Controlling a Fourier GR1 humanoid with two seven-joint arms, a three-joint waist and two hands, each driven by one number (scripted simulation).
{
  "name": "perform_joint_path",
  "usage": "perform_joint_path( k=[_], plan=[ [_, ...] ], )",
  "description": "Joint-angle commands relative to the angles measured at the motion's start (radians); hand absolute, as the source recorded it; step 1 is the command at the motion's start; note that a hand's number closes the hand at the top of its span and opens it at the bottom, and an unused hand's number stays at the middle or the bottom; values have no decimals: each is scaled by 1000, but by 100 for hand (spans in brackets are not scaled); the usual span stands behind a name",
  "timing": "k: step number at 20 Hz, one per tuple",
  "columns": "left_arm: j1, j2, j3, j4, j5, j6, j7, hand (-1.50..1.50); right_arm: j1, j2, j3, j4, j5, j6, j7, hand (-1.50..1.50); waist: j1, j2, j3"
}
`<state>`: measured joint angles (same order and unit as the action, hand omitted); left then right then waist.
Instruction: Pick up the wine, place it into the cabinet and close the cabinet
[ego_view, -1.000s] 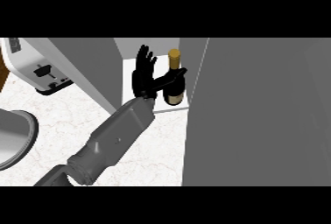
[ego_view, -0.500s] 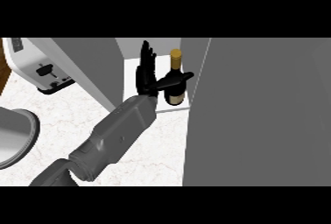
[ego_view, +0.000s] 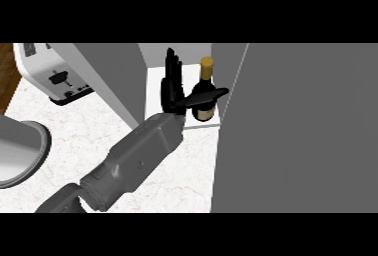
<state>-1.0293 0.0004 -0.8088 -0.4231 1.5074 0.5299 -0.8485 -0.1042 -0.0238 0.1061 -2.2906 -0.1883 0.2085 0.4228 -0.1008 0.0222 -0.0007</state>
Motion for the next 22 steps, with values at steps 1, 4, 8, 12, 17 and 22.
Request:
perform_joint_path(
  k=[1,4,8,12,17,22],
  plan=[
    [-13,0,-8,-15,30,6,-45,-150,2,3,26,-8,4,3,11,-150,-7,3,0],
    [-12,0,-25,-31,35,-23,-28,-150,23,-6,9,-22,4,-5,29,-150,18,-4,0],
    [78,0,-87,-83,38,-78,-55,-150,-31,-1,-30,9,-22,-18,22,-150,32,-5,0],
    [69,0,-111,-122,28,-63,-68,-150,12,1,5,2,39,-20,15,-150,51,-12,0],
    [127,0,-128,-158,18,-38,-94,-150,56,-13,-32,-72,-34,-18,54,-150,60,-15,1],
    [149,0,-88,-155,-67,-67,-78,-150,32,6,13,-73,49,-59,71,-150,91,-21,0]
  ],
)
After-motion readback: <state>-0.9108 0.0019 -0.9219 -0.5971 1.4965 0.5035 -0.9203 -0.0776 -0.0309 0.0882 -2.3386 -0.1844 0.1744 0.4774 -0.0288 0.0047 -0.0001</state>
